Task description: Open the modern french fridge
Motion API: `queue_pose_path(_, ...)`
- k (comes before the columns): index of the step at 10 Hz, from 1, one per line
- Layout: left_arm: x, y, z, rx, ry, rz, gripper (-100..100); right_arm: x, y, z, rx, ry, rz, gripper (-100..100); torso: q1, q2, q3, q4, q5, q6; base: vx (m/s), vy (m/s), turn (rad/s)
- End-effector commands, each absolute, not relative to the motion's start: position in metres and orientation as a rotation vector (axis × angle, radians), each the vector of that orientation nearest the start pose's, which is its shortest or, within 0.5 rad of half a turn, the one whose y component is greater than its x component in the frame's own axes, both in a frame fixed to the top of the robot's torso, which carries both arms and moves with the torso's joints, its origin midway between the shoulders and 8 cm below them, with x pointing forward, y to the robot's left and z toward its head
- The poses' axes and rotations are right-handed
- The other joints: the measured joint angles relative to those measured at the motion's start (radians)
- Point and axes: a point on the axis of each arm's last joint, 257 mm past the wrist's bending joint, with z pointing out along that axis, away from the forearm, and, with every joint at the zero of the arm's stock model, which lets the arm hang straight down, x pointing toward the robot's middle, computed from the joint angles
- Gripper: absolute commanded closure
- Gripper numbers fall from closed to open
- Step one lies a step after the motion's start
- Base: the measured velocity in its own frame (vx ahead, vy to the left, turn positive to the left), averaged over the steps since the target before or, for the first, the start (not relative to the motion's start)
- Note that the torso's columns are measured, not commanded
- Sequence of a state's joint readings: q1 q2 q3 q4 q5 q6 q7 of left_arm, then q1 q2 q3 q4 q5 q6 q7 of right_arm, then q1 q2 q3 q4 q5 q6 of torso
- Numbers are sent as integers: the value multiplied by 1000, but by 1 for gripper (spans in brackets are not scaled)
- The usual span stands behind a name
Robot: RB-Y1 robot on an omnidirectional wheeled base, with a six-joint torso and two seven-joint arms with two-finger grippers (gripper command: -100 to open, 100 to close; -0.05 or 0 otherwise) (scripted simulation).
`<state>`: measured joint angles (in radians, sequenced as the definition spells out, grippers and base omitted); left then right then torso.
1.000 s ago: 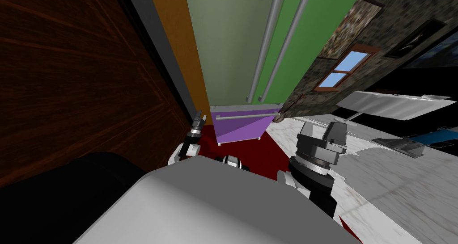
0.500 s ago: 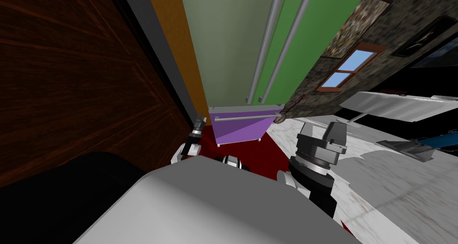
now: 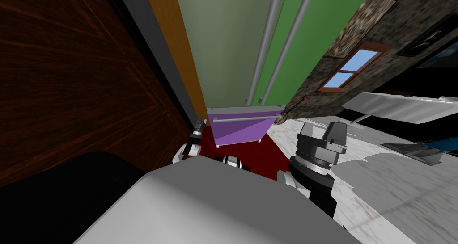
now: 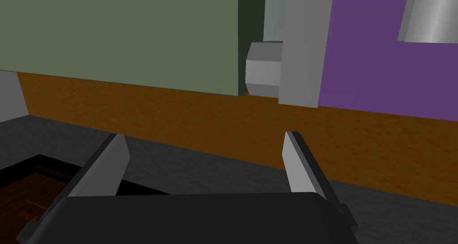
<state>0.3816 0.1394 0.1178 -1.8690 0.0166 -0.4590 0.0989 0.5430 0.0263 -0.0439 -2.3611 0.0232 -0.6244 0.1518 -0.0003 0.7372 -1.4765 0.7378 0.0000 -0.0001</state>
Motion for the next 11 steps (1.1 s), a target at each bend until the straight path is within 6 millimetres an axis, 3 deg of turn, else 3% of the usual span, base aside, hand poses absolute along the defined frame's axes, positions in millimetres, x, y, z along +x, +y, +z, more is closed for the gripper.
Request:
queue_pose_path(1, 415, 347, -144, -919, 890, -1182, -100, 299, -287, 68, 468, 523, 1116, 0, 0, 0, 0, 0, 0, 0, 59, -21, 13)
queue_pose_path(11, 423, 369, -220, -1064, 921, -1133, -100, 299, -287, 68, 468, 523, 1116, 0, 0, 1, 0, 0, 0, 0, 65, -31, 19)
